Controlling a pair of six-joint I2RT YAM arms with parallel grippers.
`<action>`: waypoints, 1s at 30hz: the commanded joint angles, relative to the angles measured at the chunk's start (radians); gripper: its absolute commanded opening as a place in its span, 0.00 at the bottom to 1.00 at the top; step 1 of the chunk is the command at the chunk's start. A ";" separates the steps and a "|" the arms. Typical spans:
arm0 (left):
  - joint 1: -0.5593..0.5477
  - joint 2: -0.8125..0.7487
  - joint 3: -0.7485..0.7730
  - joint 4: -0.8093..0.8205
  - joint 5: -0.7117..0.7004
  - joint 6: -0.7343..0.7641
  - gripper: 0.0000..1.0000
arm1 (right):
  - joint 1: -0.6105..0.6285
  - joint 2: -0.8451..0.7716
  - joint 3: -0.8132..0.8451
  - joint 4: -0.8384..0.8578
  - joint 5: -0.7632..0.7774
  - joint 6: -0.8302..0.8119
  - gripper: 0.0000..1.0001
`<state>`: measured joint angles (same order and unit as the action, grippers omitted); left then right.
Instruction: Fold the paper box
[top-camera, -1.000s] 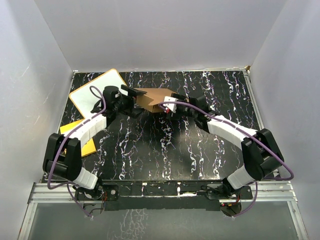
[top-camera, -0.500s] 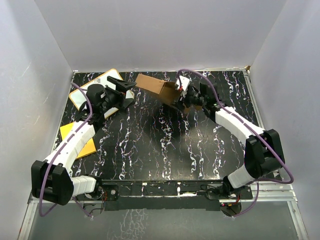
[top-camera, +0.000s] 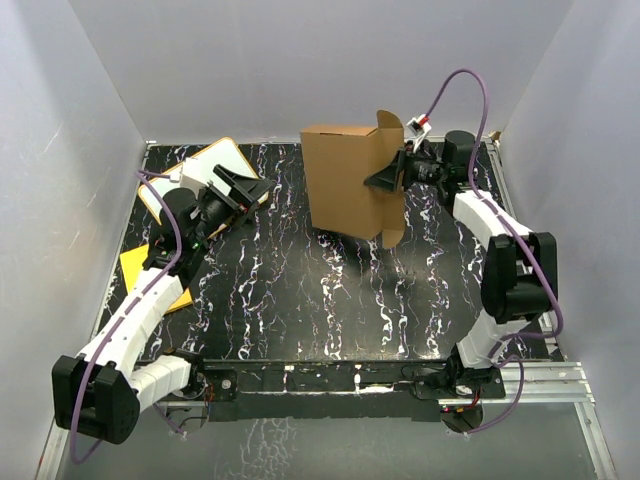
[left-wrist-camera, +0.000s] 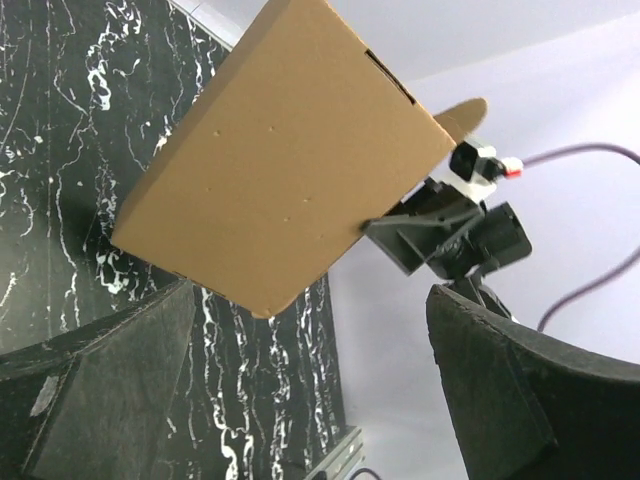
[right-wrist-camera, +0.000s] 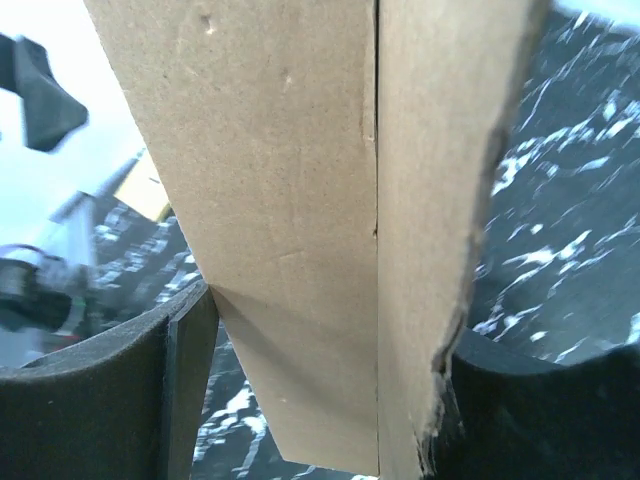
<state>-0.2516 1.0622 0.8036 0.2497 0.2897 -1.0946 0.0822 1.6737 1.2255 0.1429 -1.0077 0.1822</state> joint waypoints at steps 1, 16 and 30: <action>0.004 -0.029 -0.012 0.033 0.058 0.092 0.97 | -0.050 0.092 -0.001 0.258 -0.236 0.514 0.41; 0.004 0.005 -0.118 0.015 0.132 0.167 0.96 | 0.007 0.316 -0.200 0.612 -0.299 1.020 0.45; 0.004 0.083 -0.174 -0.032 0.148 0.196 0.95 | 0.069 0.334 -0.116 -0.020 -0.109 0.452 0.98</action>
<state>-0.2516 1.1450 0.6300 0.2260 0.4274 -0.9314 0.1688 2.0113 1.0561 0.3199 -1.1912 0.8520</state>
